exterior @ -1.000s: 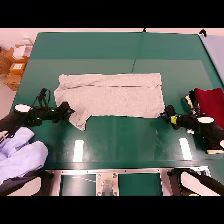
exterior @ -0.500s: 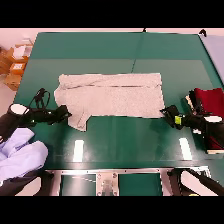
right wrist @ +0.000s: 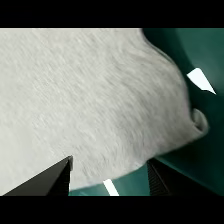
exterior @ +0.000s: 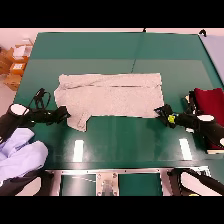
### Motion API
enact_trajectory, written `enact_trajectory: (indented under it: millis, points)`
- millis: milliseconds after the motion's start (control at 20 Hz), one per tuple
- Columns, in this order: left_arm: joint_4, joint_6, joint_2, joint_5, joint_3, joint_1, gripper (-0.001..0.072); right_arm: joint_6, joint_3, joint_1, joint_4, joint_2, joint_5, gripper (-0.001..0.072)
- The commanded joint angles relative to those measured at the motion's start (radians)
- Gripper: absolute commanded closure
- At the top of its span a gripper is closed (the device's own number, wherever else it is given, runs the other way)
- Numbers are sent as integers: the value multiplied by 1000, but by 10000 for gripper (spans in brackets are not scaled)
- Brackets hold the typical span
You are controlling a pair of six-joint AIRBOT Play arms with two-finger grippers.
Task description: Fold the shirts.
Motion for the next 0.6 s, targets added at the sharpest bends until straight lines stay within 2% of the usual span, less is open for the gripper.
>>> enact_trajectory:
  millis: [0,150,250,350,550]
  points:
    - [3,13,1,0,-1,0,686,-2,24,55,51,-93,-118,171]
    - [3,13,1,-2,0,0,685,-6,47,56,50,-103,-124,193]
    - [5,26,4,-26,16,0,686,-10,51,52,27,-97,-99,692]
    - [42,11,25,-63,48,0,686,-9,53,48,-24,-79,-56,700]
    - [249,-140,146,-199,72,0,687,7,52,-7,-172,-8,83,701]
